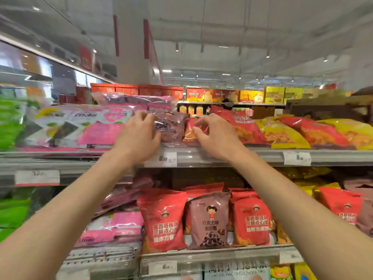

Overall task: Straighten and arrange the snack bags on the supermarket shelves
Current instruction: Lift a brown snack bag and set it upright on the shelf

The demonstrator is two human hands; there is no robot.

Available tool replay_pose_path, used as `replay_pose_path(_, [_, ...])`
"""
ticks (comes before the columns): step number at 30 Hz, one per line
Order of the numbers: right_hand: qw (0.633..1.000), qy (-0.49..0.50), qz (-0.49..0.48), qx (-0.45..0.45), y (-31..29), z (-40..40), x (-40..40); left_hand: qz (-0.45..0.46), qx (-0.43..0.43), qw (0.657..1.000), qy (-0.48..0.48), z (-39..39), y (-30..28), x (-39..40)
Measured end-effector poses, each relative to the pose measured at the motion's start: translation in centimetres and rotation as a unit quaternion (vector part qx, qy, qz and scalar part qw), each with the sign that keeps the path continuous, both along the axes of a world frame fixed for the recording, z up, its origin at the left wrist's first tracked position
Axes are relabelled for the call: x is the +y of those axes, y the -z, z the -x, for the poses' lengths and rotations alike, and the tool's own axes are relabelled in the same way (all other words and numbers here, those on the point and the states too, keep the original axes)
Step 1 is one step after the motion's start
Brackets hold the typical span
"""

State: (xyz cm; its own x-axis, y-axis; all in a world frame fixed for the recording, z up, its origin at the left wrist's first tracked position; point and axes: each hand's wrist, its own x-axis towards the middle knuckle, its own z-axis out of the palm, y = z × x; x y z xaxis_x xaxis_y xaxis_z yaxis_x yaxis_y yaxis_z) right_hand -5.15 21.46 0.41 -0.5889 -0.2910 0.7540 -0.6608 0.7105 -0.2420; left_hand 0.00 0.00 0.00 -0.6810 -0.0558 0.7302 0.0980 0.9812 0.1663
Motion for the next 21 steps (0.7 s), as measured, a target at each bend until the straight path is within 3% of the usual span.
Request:
replay_pose_path(5, [0.990,0.072,-0.096,-0.070,-1.1,1.5,-3.5,-0.031,-0.064,0.997,-0.021,1.5,-0.4,0.4])
replay_pose_path(9, [0.984,0.080,-0.118,-0.105,-0.6,2.1,-4.6,-0.032,-0.101,0.994,-0.038,1.9,-0.5,0.8])
replay_pose_path(13, [0.987,0.053,-0.084,-0.126,-0.8,2.0,-4.3,-0.104,-0.053,0.993,0.023,1.9,-0.6,0.9])
replay_pose_path(17, [0.983,-0.049,0.026,-0.174,-1.5,1.7,-3.9,-0.193,0.031,0.976,0.097,1.5,-0.8,0.4])
replay_pose_path(21, [0.967,-0.118,0.119,-0.191,-1.7,1.1,-4.0,-0.199,0.082,0.970,0.110,0.9,-1.0,0.2])
